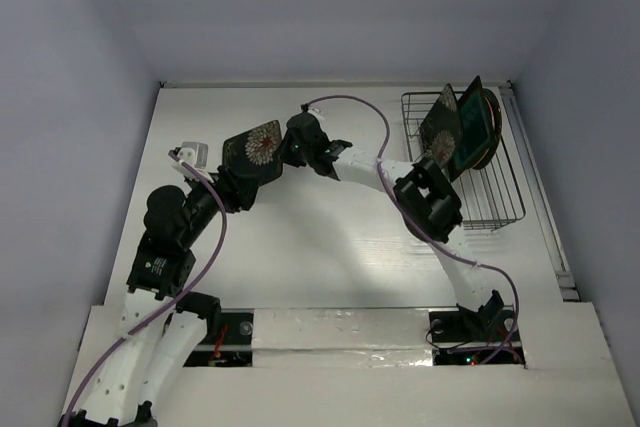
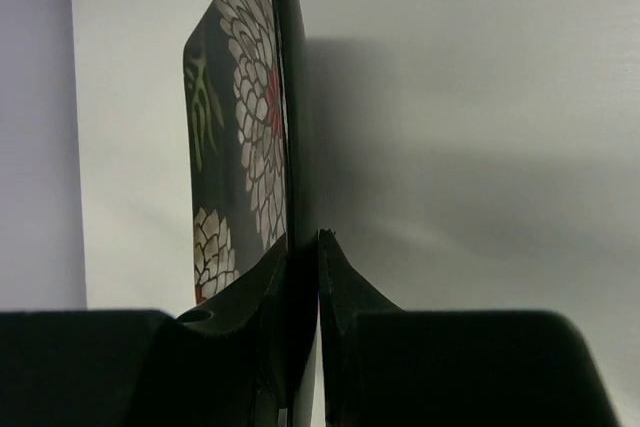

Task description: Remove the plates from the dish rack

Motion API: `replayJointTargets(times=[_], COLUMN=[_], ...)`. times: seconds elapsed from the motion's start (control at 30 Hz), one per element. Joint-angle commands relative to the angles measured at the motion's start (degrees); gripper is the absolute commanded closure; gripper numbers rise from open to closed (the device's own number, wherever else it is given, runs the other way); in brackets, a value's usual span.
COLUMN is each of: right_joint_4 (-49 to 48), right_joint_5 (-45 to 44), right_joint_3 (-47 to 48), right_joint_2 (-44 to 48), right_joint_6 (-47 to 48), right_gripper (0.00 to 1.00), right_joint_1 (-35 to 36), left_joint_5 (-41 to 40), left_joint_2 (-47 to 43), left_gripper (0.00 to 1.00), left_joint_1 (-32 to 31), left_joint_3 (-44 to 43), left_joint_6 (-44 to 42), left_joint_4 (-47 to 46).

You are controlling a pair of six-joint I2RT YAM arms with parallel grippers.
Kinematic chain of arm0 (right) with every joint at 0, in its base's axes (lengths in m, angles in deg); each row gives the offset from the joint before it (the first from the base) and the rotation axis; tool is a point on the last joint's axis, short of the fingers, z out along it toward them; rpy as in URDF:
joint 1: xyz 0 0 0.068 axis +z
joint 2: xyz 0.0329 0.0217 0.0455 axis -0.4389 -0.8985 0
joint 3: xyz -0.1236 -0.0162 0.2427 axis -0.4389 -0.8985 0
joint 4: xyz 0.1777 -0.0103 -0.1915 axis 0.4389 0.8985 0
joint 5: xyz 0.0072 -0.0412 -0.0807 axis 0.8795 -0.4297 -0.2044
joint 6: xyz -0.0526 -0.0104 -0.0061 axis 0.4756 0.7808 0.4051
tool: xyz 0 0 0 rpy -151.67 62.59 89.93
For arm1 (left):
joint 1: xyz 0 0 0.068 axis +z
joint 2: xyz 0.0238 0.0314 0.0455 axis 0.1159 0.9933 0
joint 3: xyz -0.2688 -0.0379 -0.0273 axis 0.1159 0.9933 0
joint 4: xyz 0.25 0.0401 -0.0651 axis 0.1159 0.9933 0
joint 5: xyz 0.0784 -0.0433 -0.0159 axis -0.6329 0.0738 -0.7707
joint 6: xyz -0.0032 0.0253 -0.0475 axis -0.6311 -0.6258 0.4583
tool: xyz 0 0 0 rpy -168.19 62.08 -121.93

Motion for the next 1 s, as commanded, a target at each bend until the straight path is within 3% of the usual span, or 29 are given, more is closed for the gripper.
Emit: replayJointTargets(times=[0.0,0.3,0.47,0.63,0.77,0.83,0.9,0.93,0.97], right_joint_4=[-10.89,-14.24,-5.98,6.12,14.15,14.34,13.99,13.81,14.07], right_joint_5=[0.66,9.54,8.94,0.61,-1.7,-4.76,-8.1,-13.69,-16.7], right_joint_3=[5.36,2.63,4.22,5.17,5.71,1.26,-2.79,-5.08,-9.1], right_joint_2=[-0.23,-3.59,-0.97,3.62,6.51,12.19,18.09,25.17,28.98], right_joint_6=[-8.6,-12.21,-5.89,6.38,13.53,17.04,20.21,23.53,25.57], right_gripper=[0.99,0.48,0.19,0.0,0.0,0.01,0.26,0.44,0.71], right_joint_1=[-0.17,-0.17,-0.17,-0.17,-2.28,-2.98,-3.6,-4.2,-5.34], left_joint_5=[-0.35,-0.09,-0.09,0.18,0.35,0.18,0.09,0.18,0.09], left_joint_2=[-0.48,-0.31,-0.22,-0.39,-0.74,-0.92,-1.01,-1.01,-0.92], left_gripper=[0.43,0.43,0.43,0.43,0.43,0.43,0.43,0.43,0.43], left_joint_1=[-0.81,-0.81,-0.81,-0.81,-0.81,-0.81,-0.81,-0.81,-1.33], left_joint_3=[-2.1,-2.1,-1.93,-1.93,-1.84,-1.84,-1.84,-1.75,-1.75], left_joint_6=[-0.81,-0.81,-0.72,-0.72,-0.81,-0.81,-0.89,-0.9,-0.9], left_joint_4=[-1.51,-1.69,-1.69,-1.78,-1.86,-1.86,-1.69,-1.69,-1.69])
